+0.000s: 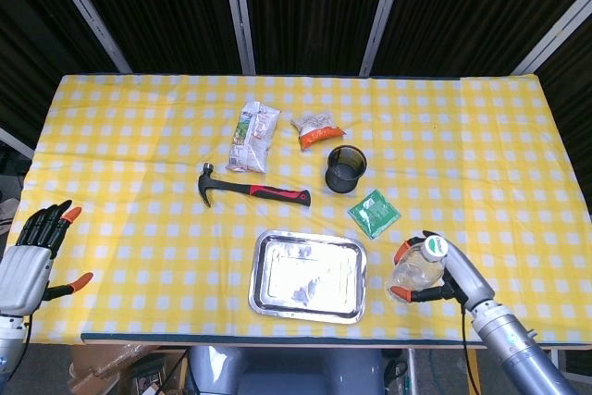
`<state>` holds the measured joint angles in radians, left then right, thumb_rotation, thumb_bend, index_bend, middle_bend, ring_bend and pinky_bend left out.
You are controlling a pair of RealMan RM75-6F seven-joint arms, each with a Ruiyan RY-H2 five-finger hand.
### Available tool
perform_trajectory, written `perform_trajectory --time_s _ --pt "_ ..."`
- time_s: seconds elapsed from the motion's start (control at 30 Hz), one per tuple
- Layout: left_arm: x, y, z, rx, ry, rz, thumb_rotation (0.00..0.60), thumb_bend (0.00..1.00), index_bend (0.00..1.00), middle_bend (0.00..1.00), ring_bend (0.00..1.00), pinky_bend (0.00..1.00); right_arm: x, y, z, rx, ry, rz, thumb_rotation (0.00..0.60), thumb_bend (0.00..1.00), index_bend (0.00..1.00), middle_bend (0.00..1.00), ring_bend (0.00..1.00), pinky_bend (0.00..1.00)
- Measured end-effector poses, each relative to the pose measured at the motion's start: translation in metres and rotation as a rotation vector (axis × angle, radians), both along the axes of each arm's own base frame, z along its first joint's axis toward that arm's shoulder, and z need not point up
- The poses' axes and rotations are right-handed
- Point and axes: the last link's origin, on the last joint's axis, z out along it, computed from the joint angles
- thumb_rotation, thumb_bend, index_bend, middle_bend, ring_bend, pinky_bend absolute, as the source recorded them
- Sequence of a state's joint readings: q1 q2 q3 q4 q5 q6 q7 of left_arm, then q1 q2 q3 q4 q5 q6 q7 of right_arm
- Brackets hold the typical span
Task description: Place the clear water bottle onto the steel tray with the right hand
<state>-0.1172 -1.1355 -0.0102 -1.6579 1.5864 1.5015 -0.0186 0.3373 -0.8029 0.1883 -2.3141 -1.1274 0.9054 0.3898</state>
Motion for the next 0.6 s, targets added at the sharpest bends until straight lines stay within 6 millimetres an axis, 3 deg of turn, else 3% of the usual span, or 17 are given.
perform_trajectory --time_s 0.2,0.6 --pt "0.000 0.000 -0.002 -0.004 0.005 0.000 0.600 0.15 0.06 0.00 0.00 0.00 -0.004 0.007 -0.032 0.007 -0.052 0.032 0.600 0.50 0.68 0.57 0.26 0.00" --pt "0.002 0.000 -0.008 -0.027 0.015 -0.006 0.600 0.15 0.06 0.00 0.00 0.00 0.030 0.009 -0.085 0.025 -0.127 0.171 0.600 0.50 0.68 0.57 0.26 0.00"
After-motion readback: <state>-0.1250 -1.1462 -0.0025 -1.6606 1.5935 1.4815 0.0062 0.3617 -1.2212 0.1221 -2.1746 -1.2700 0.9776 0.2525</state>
